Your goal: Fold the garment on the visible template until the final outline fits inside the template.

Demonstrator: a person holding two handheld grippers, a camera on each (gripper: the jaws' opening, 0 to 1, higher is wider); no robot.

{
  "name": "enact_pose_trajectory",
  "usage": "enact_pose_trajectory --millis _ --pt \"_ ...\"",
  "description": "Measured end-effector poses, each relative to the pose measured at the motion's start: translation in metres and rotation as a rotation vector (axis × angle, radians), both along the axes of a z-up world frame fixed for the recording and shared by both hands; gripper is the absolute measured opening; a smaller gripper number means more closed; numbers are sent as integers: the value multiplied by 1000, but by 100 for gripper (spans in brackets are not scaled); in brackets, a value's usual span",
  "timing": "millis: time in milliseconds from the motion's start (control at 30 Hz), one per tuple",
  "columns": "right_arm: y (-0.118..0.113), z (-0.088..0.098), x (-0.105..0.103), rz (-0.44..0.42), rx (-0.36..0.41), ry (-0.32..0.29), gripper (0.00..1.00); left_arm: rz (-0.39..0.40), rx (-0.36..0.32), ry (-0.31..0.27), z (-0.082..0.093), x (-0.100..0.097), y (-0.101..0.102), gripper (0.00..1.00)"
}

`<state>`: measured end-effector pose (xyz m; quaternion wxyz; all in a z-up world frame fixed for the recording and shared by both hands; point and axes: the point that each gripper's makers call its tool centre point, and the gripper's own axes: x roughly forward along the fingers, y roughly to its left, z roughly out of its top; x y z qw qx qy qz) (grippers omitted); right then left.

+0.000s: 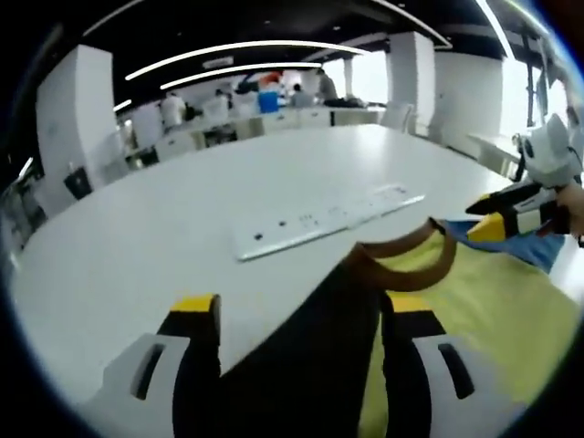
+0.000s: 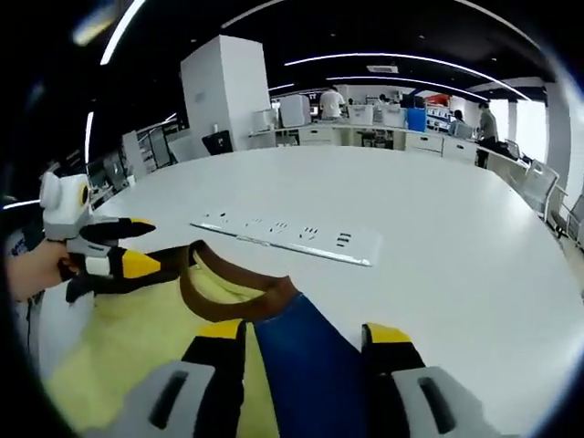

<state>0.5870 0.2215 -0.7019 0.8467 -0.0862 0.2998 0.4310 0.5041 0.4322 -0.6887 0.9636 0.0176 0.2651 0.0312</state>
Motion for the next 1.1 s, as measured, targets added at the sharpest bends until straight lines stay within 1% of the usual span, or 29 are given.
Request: enact_pose_trajectory --millis 67,133,233,300,367,433,533,633,733,900,1033,1100 --pt "1 6 -6 11 18 13 57 -5 -1 -9 5 -2 -1 80" --pt "1 10 -12 19 23 23 61 -14 -14 -42 13 -3 -3 84" --pt "2 16 -21 40 15 17 68 -26 -20 -46 20 -8 -5 91" --pt "2 21 -28 61 14 14 73 -48 -5 -56 27 -11 -8 94" --pt "3 25 -35 83 12 19 77 -75 -8 -74 34 -13 -13 98" --pt "3 29 -43 104 10 30 81 -104 -6 -83 40 -18 -18 99" --pt "3 34 -55 135 4 36 87 -141 12 -78 46 -26 -23 99" --pt "3 40 -71 180 -13 36 90 -174 20 -81 55 -35 -29 99" --pt "2 44 -85 219 -26 39 92 -192 23 -93 62 -42 -32 99" --pt "1 48 -98 267 -54 37 92 -215 18 -103 71 -58 -40 99" --pt "2 57 -110 293 -53 37 92 -229 23 -102 75 -69 -46 99" --pt "2 62 -119 311 -52 32 92 -241 30 -101 78 -78 -49 99"
